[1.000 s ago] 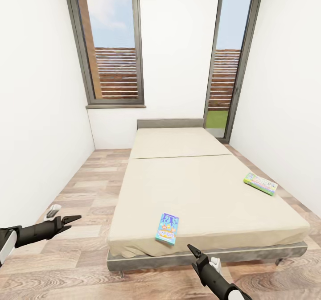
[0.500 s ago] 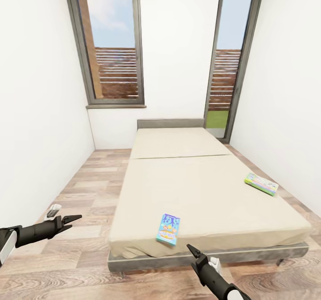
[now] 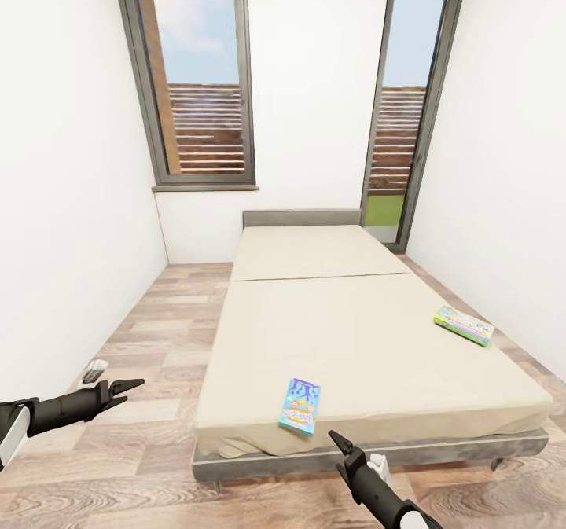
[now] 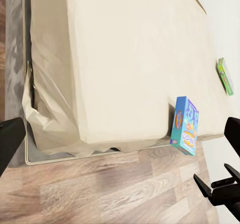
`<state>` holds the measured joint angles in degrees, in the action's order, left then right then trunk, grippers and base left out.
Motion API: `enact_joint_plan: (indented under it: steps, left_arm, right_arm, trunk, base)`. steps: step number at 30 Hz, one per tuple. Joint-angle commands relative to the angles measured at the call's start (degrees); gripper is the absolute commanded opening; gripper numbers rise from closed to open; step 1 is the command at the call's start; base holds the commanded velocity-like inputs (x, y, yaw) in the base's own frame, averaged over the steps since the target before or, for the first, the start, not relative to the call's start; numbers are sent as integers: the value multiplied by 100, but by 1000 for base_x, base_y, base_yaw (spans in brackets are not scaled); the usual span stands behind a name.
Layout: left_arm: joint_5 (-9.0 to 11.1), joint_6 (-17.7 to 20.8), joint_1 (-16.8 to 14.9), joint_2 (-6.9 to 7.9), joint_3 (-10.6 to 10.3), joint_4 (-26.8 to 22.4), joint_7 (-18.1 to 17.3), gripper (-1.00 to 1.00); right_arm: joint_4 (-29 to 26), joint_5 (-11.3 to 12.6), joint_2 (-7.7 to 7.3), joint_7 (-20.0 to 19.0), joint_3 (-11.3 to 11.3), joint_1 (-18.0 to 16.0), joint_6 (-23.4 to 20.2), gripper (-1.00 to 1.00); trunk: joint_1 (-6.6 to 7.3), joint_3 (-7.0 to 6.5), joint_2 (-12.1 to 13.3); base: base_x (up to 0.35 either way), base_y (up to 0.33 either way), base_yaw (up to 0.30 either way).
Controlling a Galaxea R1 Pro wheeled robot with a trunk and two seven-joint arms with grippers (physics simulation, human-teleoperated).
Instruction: Put all the toys in the child's room - the three board games (two on the bed and one on the table), the two jigsaw puzzles on the table, and the tennis ball on the table - inside the toy box on the table in the child's room.
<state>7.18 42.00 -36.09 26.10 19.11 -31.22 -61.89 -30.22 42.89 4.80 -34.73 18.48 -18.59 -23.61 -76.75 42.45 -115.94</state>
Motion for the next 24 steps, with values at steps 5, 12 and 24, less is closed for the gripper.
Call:
enact_joint_plan:
  steps: [5, 12, 24]
  left_arm:
    - [20, 41, -4, 0, 5, 2, -8, 100]
    - [21, 42, -4, 0, 13, 2, -11, 100]
    - [21, 52, -4, 0, 14, 2, -16, 100]
  right_arm:
    - [-1, 30, 4, -14, 33, -4, -55, 100]
    - [-1, 32, 4, -13, 33, -4, -49, 100]
    - [-1, 28, 4, -16, 33, -4, -48, 100]
  trunk:
    - [1, 6, -3]
    - [1, 6, -3]
    - [-21, 24, -43]
  base:
    - [92, 107, 0]
    - [45, 38, 0]
    - [3, 2, 0]
